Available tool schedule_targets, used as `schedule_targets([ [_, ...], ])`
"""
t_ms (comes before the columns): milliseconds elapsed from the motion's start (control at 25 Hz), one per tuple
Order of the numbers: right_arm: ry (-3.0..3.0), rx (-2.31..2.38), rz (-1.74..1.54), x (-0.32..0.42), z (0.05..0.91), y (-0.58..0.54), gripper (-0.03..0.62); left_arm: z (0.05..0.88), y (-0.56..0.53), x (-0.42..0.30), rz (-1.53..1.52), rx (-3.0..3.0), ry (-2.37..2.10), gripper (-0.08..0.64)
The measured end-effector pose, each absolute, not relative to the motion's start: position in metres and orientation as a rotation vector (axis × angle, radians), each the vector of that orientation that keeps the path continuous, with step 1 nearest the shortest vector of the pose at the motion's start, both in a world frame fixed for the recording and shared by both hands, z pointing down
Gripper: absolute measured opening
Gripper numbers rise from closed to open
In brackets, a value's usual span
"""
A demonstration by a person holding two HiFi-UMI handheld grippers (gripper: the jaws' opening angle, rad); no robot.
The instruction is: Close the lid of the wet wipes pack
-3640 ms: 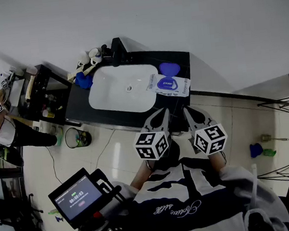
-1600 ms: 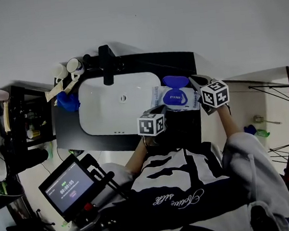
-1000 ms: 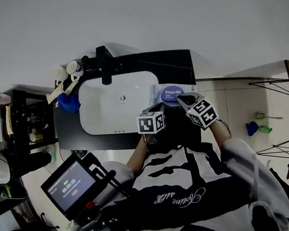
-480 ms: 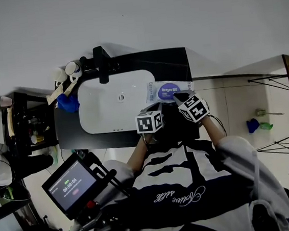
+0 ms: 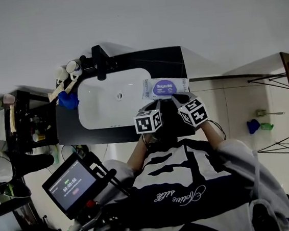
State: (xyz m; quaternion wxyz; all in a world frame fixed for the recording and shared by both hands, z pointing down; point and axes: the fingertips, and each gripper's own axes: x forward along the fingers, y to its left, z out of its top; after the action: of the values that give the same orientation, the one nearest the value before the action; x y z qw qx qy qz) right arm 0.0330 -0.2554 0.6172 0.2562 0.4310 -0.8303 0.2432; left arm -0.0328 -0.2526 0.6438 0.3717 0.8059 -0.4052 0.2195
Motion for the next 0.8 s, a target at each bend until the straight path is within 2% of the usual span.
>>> schedule_targets([
  [440, -2.455, 1.273, 0.698, 0.069, 0.554, -0.163, -0.002, 0.579, -0.189, -0.005, 0.377, 2.121, -1.185, -0.002],
  [800, -2.583, 1.267, 0.767, 0.107, 0.519, -0.077, -0.002, 0.555, -0.081, 0.029, 0.266, 2.095, -1.269, -0.002],
])
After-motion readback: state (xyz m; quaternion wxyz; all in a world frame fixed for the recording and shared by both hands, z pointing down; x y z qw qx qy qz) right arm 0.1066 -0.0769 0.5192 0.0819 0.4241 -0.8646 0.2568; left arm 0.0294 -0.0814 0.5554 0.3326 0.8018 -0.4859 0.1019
